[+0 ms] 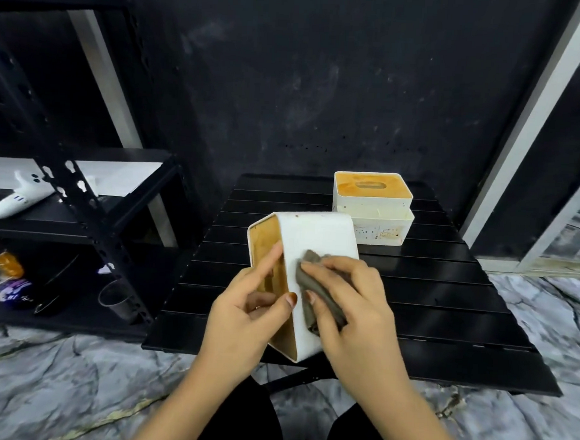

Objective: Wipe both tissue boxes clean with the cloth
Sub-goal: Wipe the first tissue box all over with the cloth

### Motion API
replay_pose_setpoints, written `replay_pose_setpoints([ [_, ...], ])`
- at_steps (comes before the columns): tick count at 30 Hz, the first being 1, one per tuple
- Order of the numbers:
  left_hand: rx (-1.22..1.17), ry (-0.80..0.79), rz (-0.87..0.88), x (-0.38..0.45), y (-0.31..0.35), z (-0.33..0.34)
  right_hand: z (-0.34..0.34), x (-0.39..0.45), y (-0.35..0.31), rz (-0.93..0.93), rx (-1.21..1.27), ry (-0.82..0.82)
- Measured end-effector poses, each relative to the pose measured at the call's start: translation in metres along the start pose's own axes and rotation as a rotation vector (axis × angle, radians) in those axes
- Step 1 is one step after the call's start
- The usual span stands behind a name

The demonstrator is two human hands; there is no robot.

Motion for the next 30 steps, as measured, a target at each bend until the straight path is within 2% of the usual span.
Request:
replay_pose_setpoints([
  [5, 0.004, -0.011, 0.011, -0.001, 0.0, 0.002, -0.001, 0.019, 0.001, 0.005, 0.043, -0.003],
  [12, 0.005, -0.051, 0.003, 0.001, 0.002, -0.004, -0.002, -0.018, -0.003, -0.017, 0.051, -0.015],
  [19, 0.041, -0.036, 0.016, 0.001, 0.002, -0.001, 0.002, 0.024, 0.002, -0.013, 0.041, -0.017],
  [30, 0.071, 0.062, -0.04, 0.004, 0.004, -0.001, -0.008, 0.024, 0.033, 0.209, 0.037, 0.027],
])
Point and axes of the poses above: each hand's wrist, its own x-axis towards the middle knuckle, its own z-axis out of the palm, y = z × x, the point moved 1 cm from there along x, towards the middle knuckle, and after that the axes turned 10 degrees about -z, right-handed, at the moved point
